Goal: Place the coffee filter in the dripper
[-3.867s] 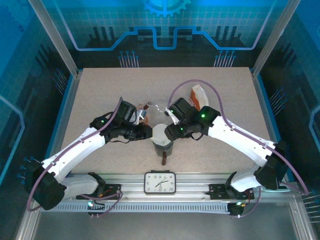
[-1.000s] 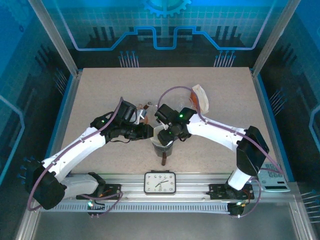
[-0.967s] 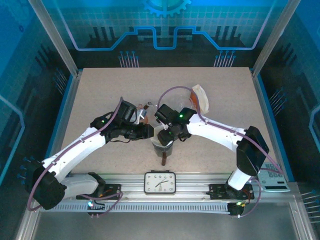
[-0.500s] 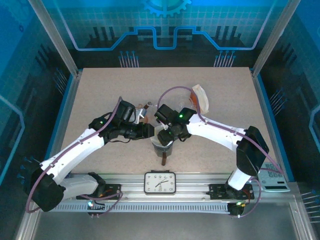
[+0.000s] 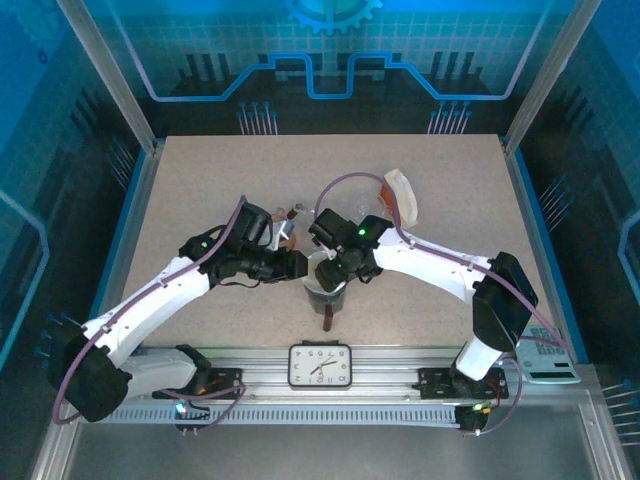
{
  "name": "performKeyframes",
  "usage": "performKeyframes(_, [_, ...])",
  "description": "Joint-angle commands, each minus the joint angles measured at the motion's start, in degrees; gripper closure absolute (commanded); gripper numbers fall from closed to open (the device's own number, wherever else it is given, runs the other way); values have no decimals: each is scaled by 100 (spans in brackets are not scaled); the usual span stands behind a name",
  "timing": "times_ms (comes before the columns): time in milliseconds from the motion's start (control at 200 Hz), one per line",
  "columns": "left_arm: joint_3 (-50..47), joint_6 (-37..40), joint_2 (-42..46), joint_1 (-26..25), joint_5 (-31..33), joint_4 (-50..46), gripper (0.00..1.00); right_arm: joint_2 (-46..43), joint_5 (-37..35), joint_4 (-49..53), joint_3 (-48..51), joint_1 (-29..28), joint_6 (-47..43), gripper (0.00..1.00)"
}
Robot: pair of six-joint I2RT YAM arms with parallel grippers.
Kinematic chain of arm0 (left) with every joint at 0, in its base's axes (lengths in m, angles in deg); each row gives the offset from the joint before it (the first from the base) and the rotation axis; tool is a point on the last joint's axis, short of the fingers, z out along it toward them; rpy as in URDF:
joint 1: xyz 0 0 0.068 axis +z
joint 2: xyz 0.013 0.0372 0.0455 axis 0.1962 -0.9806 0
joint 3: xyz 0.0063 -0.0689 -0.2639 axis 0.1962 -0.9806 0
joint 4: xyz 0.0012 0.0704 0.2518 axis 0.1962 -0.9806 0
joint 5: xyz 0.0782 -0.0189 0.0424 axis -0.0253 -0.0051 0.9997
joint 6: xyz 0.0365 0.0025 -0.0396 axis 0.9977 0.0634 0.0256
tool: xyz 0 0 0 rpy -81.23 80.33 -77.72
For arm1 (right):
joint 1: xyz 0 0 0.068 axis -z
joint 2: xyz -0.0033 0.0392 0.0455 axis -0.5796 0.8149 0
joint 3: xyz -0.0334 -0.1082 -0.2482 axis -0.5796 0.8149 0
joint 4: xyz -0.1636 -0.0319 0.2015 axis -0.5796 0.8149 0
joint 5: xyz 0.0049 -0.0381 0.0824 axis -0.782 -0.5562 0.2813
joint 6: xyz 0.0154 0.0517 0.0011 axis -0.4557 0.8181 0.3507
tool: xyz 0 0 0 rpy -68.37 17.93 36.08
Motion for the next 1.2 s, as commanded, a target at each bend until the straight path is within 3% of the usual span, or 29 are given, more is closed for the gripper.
performKeyframes(0, [196,88,42,-44,-181,-320,53,122,-117,58,-15,-94,52,35])
performKeyframes(120, [325,139,-33,-170,-183,-557,53,130,-121,58,-19,-94,51,35])
performKeyframes(315, [353,233,-132,-249,-42,-780,71,155,-102,45,-28,-94,65,36])
performKeyframes(575, [290,238,-169,-246,-41,-715,85,147,-112,82,-46,-94,62,35])
performKeyframes(640, [292,215,-152,-246,-45,-691,85,146,-111,88,-53,-93,66,35])
performKeyframes(795, [283,168,-129,-254,-31,-651,72,122,-107,80,-95,-91,78,35])
performKeyframes(1196, [196,128,-142,-247,-83,-538,72,-361,-301,176,-331,-93,162,32])
